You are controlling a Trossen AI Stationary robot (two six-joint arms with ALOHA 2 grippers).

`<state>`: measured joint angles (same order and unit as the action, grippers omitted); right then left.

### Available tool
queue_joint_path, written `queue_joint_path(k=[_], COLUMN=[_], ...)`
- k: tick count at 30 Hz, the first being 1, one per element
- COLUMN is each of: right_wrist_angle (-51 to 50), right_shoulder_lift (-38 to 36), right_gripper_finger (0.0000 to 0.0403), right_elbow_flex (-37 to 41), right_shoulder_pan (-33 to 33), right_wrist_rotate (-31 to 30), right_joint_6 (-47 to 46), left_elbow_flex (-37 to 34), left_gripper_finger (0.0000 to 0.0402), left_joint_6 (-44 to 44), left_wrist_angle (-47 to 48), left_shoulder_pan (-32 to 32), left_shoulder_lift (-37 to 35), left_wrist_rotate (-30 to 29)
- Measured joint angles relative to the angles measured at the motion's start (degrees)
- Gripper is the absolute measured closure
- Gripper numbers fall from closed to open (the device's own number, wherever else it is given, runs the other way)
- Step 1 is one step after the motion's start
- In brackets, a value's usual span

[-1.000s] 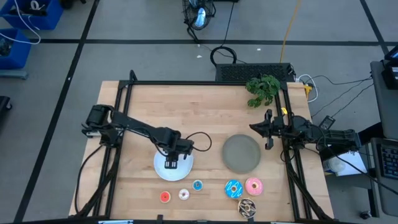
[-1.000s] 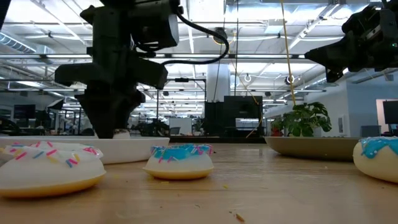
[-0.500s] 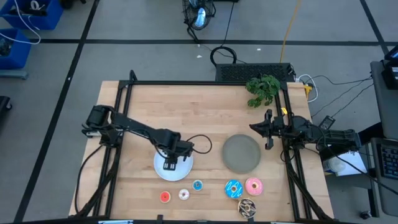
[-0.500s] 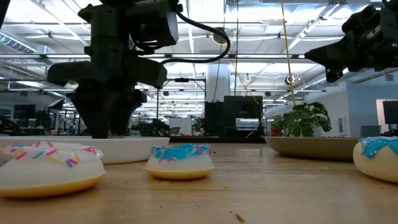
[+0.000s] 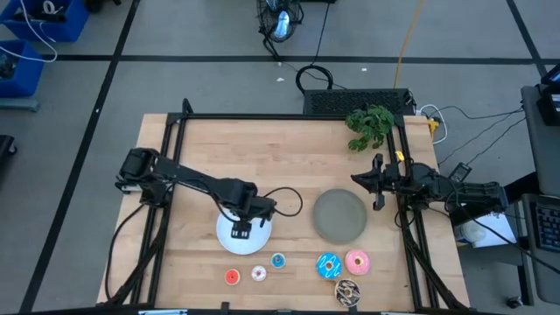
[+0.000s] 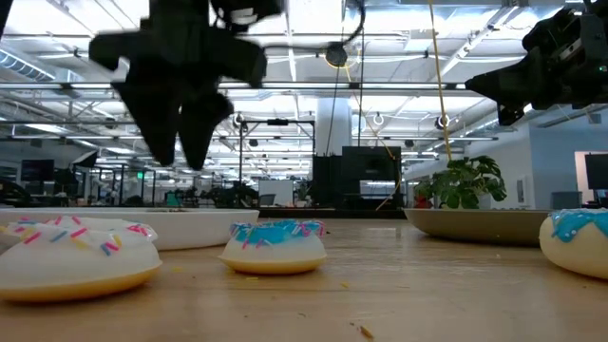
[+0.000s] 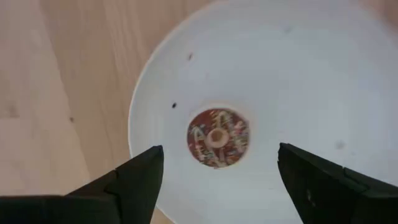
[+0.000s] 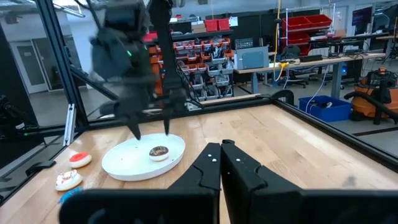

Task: Pick & Place donuts
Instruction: Put the small orange donut on the white plate

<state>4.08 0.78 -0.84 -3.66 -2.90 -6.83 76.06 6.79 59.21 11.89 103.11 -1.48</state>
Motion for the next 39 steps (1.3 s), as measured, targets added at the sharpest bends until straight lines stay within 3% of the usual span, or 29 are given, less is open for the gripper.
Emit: queue_joint_path(k=[8, 19, 39], right_wrist_angle=[0.0, 0.0, 0.0], right_shoulder_lift=[0.0, 0.0, 0.0], right_gripper_finger=[0.0403, 0.0403, 0.0403], right_elbow_flex=[0.0, 0.0, 0.0], right_shoulder_pan=[0.0, 0.0, 0.0], right_wrist_rotate=[0.0, 0.0, 0.0], right_joint_6=[0.0, 0.0, 0.0], left_elbow_flex=[11.0, 15.3, 15.4], left_gripper_finger=[0.0153, 0.0388, 0.0393], left_joint_6=[7.4, 12.7, 26.9], left_wrist_angle=[6.2, 12.5, 7.2], left_shoulder_pan=[5.6, 11.6, 21.2], left_shoulder_lift=[-0.2, -0.2, 0.4], left_wrist_rotate=[0.3, 1.4, 4.6])
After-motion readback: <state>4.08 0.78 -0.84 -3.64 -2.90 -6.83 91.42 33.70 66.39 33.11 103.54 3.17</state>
